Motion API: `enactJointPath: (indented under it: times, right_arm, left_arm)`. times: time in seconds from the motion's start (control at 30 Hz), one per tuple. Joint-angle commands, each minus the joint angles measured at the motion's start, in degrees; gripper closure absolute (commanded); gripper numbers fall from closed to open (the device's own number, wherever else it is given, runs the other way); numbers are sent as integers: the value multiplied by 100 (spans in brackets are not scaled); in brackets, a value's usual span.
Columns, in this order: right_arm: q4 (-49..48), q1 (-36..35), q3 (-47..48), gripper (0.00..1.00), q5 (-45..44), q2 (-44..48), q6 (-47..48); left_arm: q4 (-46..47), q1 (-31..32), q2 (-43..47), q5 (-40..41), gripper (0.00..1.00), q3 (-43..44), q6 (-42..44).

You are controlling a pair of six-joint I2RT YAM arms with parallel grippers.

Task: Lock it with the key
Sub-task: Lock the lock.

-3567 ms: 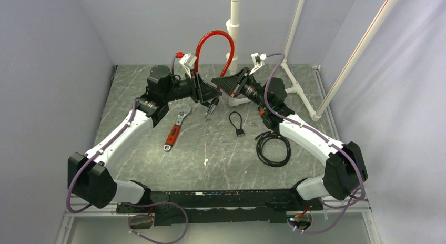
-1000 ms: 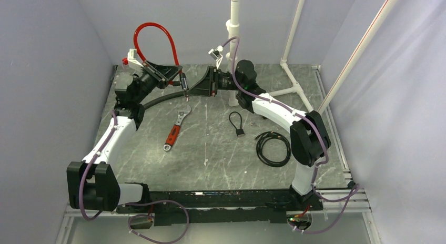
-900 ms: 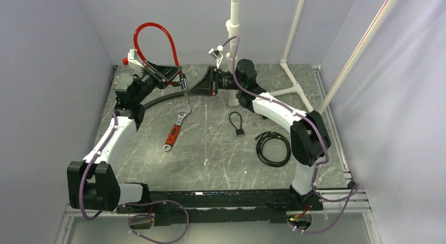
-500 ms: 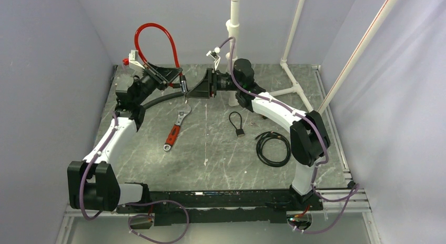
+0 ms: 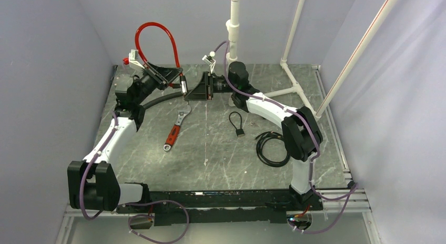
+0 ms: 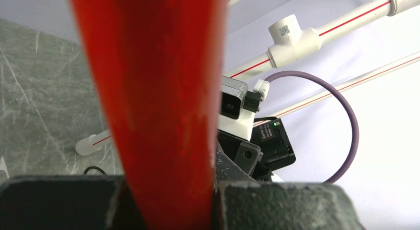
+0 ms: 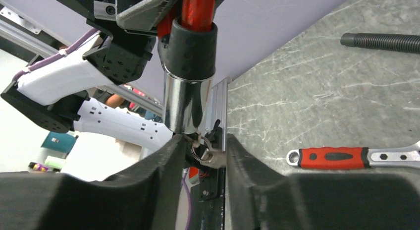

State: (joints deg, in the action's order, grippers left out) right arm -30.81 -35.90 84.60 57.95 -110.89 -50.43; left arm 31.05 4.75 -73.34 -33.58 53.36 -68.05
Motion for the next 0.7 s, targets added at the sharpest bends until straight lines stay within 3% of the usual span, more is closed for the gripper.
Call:
enactJointPath:
  times: [0.0,0.2,0.5,0.67]
  right_arm:
    - [-333,-39,166,69,-3,179,28]
    - [-482,-40,151,90,120,250,-105]
    - [204,-14,222,100,85,435,302]
    - [1008,-26,459,100,-416,519,712]
  left_arm:
    - [429,28,144,-20,100,172,167]
    - [350,26,127,5,100,140,372]
    - [-14,34,239,134,100,114,954]
    - [-556,87,373,511,100,122,1524]
